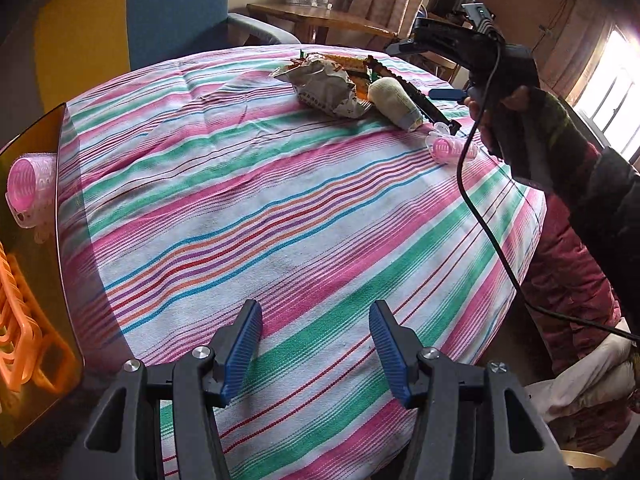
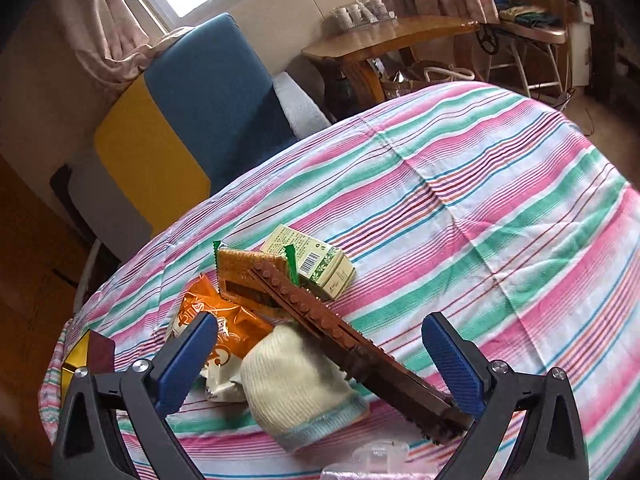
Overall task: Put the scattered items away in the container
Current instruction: 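Move both grippers back toward the remaining items on the table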
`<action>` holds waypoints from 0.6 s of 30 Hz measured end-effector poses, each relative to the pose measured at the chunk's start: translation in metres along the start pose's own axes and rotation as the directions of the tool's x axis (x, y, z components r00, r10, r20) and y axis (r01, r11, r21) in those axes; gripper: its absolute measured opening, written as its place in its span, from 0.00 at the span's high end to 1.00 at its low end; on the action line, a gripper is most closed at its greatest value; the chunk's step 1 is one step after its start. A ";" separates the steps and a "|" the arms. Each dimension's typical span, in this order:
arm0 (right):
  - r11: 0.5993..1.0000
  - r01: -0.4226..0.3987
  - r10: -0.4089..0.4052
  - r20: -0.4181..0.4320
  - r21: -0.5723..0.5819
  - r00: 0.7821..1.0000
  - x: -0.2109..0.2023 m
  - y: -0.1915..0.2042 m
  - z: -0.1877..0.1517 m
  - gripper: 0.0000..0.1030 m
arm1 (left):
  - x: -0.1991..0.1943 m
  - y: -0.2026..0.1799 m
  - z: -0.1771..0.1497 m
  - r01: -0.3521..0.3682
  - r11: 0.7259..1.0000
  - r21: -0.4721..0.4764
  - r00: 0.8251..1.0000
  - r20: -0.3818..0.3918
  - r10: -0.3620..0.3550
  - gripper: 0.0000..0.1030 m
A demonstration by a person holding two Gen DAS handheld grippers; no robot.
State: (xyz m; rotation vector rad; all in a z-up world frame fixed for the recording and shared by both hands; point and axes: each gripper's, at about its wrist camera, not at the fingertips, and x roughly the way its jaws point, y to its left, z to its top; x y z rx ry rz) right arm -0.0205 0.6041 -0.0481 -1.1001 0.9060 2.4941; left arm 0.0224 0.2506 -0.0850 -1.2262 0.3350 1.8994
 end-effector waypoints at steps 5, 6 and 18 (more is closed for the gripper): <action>0.994 -0.107 0.105 -0.093 -0.009 0.990 0.020 0.018 -0.001 0.00 | 0.000 0.003 -0.001 0.012 1.000 -0.013 1.000 0.008 -0.012 0.44; 0.992 -0.123 0.120 -0.107 -0.020 0.987 0.021 0.023 -0.004 0.00 | 0.000 0.003 -0.002 0.014 1.000 -0.015 1.000 0.010 -0.014 0.44; 0.933 -0.335 0.322 -0.111 -0.129 0.940 -0.010 0.099 -0.072 0.00 | -0.012 0.006 -0.015 0.005 0.999 -0.043 1.000 0.026 -0.004 0.44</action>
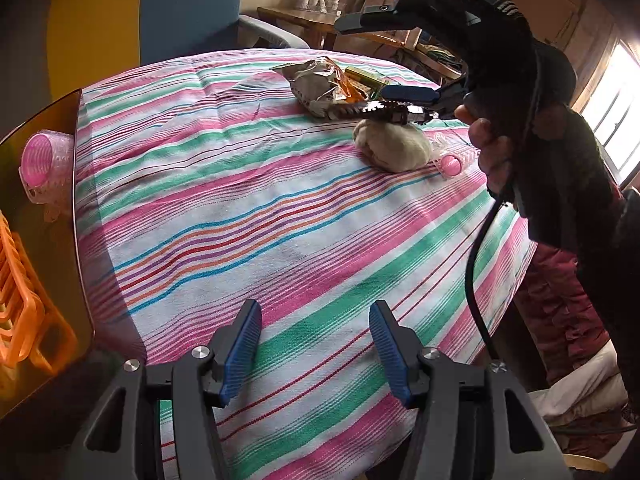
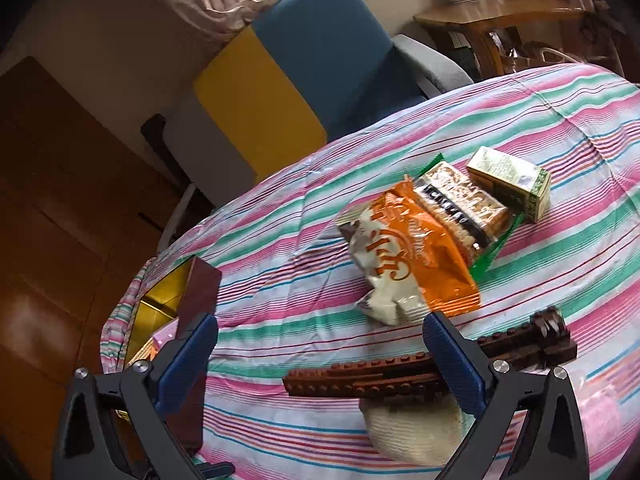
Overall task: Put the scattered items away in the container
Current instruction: 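Move both grippers back toward the remaining items on the table, then grasp the brown toy stick with the left gripper and lift it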
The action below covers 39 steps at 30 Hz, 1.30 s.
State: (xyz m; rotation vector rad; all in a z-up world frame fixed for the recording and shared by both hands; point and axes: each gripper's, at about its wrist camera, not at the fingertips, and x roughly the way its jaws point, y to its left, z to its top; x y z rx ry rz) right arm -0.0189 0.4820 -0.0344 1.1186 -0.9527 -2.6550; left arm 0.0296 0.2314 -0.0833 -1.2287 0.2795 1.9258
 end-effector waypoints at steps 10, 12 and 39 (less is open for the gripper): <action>0.986 -0.159 0.155 -0.091 -0.050 0.984 -0.005 0.058 -0.081 0.00 | -0.016 0.005 -0.010 -0.023 0.999 -0.034 1.000 0.015 0.023 0.44; 0.987 -0.156 0.153 -0.078 -0.034 0.985 -0.014 0.053 -0.093 0.00 | -0.020 0.005 -0.007 -0.012 0.999 -0.040 1.000 0.025 0.013 0.44; 0.967 0.252 -0.253 0.080 0.031 0.964 -0.065 -0.026 -0.137 0.00 | 0.059 -0.034 0.128 -0.070 0.994 0.083 0.996 -0.051 0.074 0.44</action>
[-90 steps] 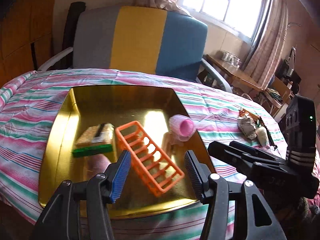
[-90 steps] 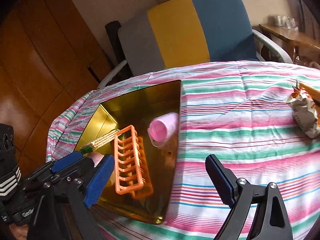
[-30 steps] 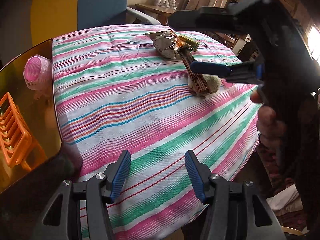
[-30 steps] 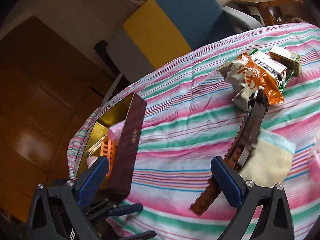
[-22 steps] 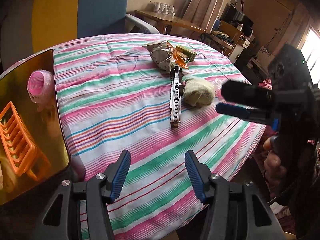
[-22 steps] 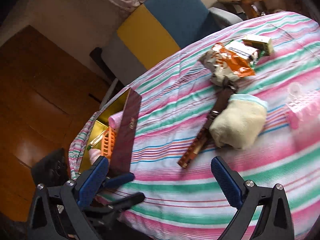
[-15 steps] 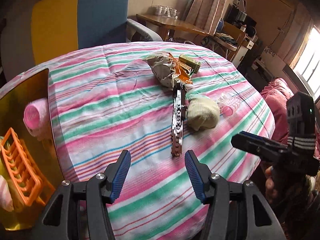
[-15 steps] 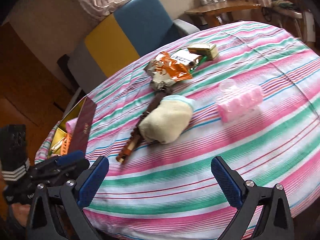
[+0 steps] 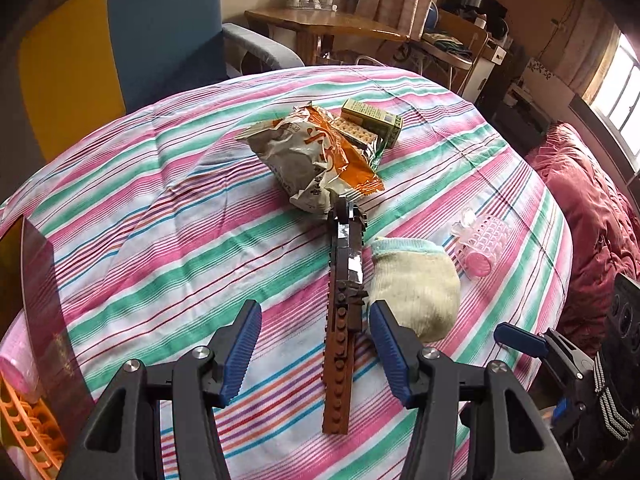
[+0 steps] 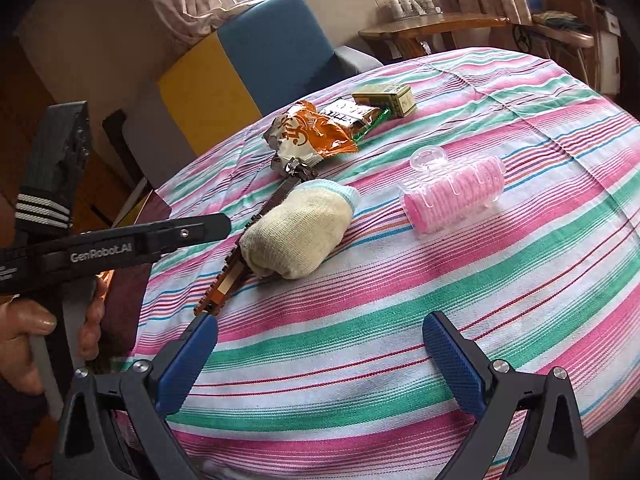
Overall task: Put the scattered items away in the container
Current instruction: 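Grasp the brown toy stick with the left gripper and lift it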
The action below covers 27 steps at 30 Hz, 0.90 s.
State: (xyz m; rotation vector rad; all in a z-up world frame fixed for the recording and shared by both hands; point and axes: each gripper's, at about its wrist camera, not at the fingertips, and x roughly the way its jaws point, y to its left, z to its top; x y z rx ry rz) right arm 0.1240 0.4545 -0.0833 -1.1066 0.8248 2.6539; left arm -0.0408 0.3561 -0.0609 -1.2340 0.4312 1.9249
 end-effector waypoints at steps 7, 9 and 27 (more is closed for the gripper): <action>0.999 -0.039 0.039 0.013 0.021 0.999 -0.003 -0.004 0.000 0.00 | 0.025 -0.005 0.018 -0.003 0.999 0.034 0.999 -0.044 0.005 0.45; 0.999 -0.036 0.036 0.017 0.015 0.999 -0.002 -0.002 0.000 0.00 | 0.032 -0.006 0.020 -0.011 0.999 0.036 0.998 -0.059 0.013 0.45; 0.998 0.034 -0.032 0.026 -0.048 0.999 0.004 0.008 -0.002 0.00 | 0.005 0.024 -0.037 -0.056 0.996 -0.074 0.998 0.003 0.057 0.69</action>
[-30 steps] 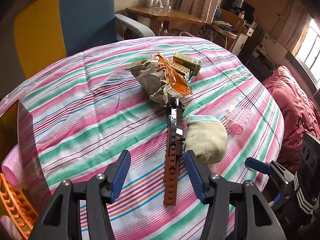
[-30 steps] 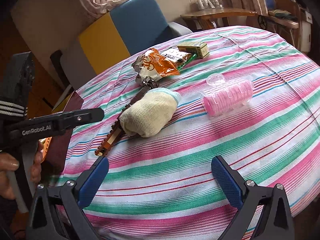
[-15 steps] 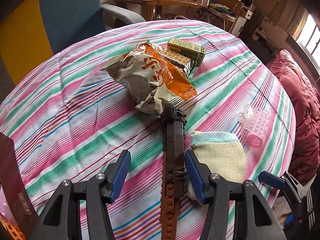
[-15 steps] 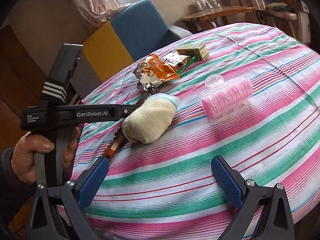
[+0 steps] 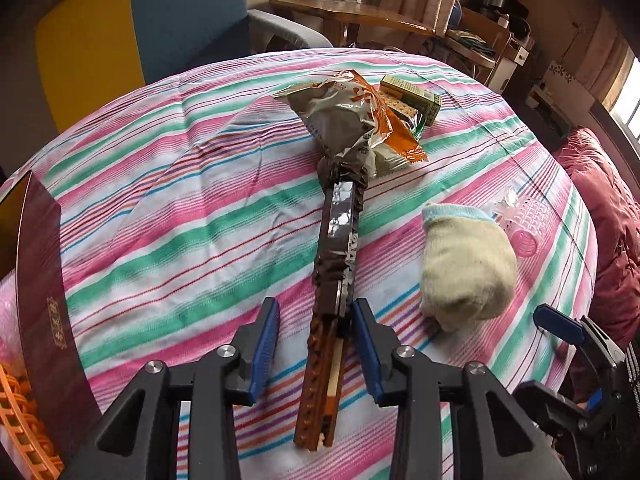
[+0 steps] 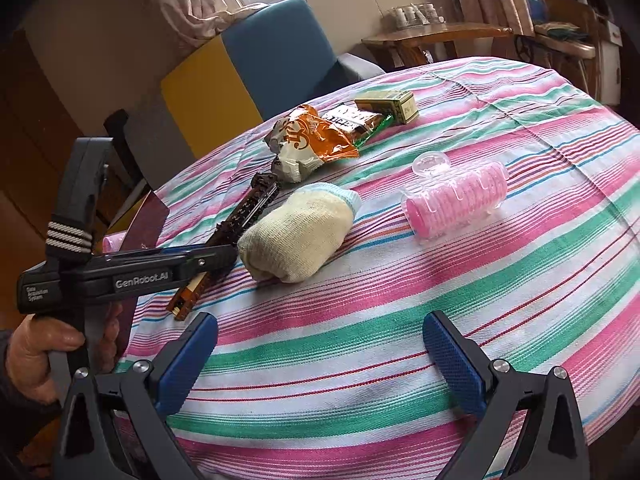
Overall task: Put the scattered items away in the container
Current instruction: 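Grasp the brown toy stick with the left gripper and lift it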
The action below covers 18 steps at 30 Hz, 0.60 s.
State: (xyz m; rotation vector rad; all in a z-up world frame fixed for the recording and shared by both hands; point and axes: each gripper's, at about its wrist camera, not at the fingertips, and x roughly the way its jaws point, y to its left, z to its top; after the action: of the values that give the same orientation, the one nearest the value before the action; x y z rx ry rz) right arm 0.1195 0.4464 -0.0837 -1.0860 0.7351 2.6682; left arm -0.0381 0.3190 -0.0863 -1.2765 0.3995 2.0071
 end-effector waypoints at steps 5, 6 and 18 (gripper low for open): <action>0.999 0.043 -0.043 0.000 -0.020 0.999 0.003 0.005 -0.001 0.00 | -0.018 0.010 -0.028 0.031 0.997 -0.064 0.999 0.013 -0.030 0.74; 0.999 0.050 -0.049 0.002 -0.020 0.999 0.003 0.005 -0.001 0.00 | -0.022 0.011 -0.032 0.035 0.997 -0.069 0.999 0.017 -0.034 0.74; 0.996 0.082 -0.082 0.012 -0.022 0.997 0.006 0.008 -0.001 0.00 | -0.019 -0.010 0.016 0.006 0.997 0.079 1.000 0.026 -0.008 0.62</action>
State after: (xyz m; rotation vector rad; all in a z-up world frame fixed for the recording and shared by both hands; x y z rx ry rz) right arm 0.1136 0.4390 -0.0857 -1.0813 0.6453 2.6175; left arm -0.0367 0.3272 -0.0610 -1.2004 0.4568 1.9808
